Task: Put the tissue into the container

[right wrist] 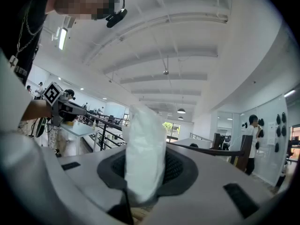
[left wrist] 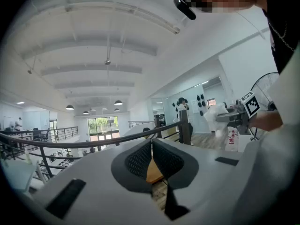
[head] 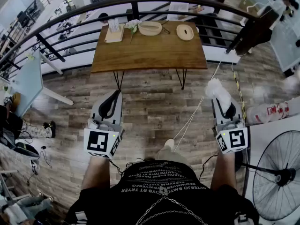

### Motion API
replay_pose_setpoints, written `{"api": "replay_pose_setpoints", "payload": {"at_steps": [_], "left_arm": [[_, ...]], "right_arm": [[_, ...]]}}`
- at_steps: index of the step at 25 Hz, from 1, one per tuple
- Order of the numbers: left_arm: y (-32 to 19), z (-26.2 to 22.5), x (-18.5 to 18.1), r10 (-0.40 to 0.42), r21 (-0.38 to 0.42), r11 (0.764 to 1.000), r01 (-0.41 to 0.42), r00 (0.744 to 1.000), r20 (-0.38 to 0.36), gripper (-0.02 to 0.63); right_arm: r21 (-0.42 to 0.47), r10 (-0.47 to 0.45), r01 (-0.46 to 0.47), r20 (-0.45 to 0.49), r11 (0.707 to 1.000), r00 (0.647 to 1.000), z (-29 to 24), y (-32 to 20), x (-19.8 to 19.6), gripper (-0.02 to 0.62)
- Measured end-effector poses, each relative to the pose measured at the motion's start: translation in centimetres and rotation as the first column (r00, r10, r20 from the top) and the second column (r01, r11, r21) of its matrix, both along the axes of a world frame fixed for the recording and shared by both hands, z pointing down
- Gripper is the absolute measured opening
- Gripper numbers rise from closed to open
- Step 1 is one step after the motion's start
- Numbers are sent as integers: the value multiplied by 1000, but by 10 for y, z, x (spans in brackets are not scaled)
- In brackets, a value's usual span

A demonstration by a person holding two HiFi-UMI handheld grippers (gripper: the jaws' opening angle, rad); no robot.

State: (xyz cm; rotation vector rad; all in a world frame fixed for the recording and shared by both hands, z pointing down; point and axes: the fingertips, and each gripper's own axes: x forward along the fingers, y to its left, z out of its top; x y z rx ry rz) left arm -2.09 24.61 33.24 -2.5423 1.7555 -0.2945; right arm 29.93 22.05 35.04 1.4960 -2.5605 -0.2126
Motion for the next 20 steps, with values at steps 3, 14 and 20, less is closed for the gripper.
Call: {"api": "replay_pose_setpoints", "payload": {"at_steps": [3,14,20], "left_arm": [[44,14,-33,-41,-11,999,41,999,-12,31],[156,29,-123,-69,-13,998,68,996,-48,31],[148,43,-137,-66,-18,998,65,997,-41,31]], "right_arm": [[21,-39,39,-2,999,999,-1,31,-41,117],[24,-62,62,-7,998,998,-13,133,-128,118],[16,-62,62,-5,998,998,-6,128,-139,118]]}}
